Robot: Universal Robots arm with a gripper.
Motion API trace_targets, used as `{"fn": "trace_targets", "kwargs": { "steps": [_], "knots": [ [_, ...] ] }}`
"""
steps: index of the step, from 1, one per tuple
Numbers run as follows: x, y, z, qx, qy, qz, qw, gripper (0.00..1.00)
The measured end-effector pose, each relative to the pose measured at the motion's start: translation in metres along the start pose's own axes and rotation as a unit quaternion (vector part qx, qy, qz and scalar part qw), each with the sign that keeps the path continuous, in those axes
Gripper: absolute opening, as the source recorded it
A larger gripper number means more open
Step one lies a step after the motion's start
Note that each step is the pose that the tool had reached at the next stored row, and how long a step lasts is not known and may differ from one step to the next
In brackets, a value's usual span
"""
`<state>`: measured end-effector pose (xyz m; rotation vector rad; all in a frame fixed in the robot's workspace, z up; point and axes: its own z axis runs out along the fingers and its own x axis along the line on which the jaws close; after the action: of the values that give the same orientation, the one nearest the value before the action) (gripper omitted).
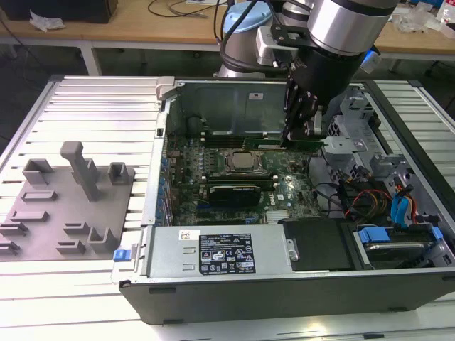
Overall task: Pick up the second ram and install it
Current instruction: 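Insert the second ram into the second slot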
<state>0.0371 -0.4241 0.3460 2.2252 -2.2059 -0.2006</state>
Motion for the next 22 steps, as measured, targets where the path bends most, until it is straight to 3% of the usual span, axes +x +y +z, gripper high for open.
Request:
{"fn": "trace_targets", "kwargs": {
  "steps": [3, 5, 10, 22],
  "knots": [
    [0.0, 0.0011, 0.0002, 0.0, -0.0001, 0.0, 1.0, 0.13],
    [-0.0001, 0.0061, 0.0022, 0.0, -0.0007, 0.0, 1.0, 0.13],
    [-0.0004, 0.0108, 0.0066, 0.0, -0.0024, 0.0, 1.0, 0.13],
    [0.0009, 0.0095, 0.0229, 0.0, -0.0033, 0.0, 1.0, 0.13]
  ]
}}
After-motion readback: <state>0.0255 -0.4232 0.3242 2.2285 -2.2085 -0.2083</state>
